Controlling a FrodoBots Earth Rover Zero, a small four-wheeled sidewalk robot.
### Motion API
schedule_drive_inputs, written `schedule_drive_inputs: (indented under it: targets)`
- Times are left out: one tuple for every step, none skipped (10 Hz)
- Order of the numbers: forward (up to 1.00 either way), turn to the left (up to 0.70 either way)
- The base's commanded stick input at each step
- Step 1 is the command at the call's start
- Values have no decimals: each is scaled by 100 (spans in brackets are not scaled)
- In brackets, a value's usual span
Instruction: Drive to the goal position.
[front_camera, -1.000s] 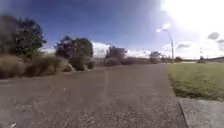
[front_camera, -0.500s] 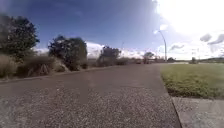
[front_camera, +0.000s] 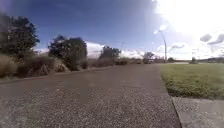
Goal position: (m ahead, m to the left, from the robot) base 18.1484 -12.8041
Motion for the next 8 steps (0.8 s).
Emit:
schedule_drive_inputs:
  targets:
    - [100,0]
    - [100,0]
    - [100,0]
    - [100,0]
    - [100,0]
    - [100,0]
    - [100,0]
    - [100,0]
